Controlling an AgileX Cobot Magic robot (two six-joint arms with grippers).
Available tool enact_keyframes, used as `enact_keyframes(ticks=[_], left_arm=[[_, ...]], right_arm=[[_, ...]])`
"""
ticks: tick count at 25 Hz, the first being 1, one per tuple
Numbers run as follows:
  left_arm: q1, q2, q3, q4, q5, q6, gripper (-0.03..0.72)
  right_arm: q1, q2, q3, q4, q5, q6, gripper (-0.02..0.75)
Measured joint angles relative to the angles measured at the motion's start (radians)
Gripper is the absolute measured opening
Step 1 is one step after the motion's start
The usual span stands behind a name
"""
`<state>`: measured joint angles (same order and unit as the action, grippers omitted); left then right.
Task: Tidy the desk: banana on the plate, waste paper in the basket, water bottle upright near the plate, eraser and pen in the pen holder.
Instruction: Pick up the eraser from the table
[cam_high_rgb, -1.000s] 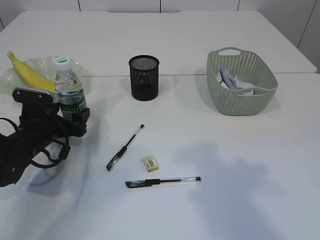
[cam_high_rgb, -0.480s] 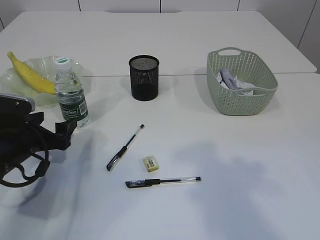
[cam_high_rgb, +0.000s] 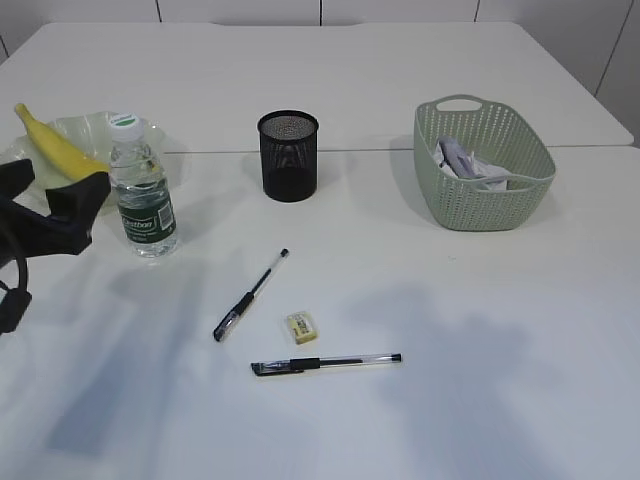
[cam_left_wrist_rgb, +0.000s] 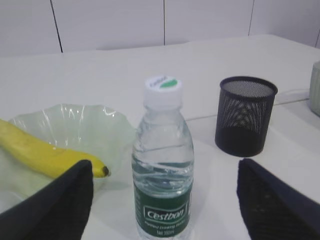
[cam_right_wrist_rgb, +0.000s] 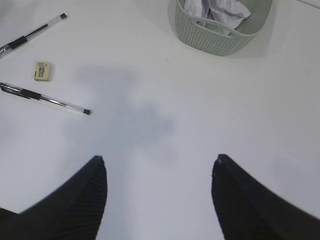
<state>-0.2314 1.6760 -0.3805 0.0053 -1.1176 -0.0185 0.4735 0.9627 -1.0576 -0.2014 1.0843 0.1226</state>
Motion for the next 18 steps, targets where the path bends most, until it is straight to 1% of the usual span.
enact_keyframes(ticks=[3, 7, 15, 18], left_arm=[[0.000, -0.098, 0.000, 0.000, 0.103, 0.000, 0.640], [0.000, -0.226, 0.004, 0.002, 0.298, 0.000, 0.630], [0.000, -0.471, 0.009, 0.004, 0.758, 0.000, 0.614], [0.000, -0.556, 0.003, 0.004, 0.902, -0.002, 0.608]], right_arm=[[0.000, 0.000, 0.000, 0.000, 0.000, 0.000, 0.491], [0.000, 0.000, 0.000, 0.000, 0.000, 0.000, 0.491], [0.000, 0.000, 0.000, 0.000, -0.001, 0.000, 0.490], [0.000, 0.000, 0.000, 0.014, -0.012, 0.000, 0.490]])
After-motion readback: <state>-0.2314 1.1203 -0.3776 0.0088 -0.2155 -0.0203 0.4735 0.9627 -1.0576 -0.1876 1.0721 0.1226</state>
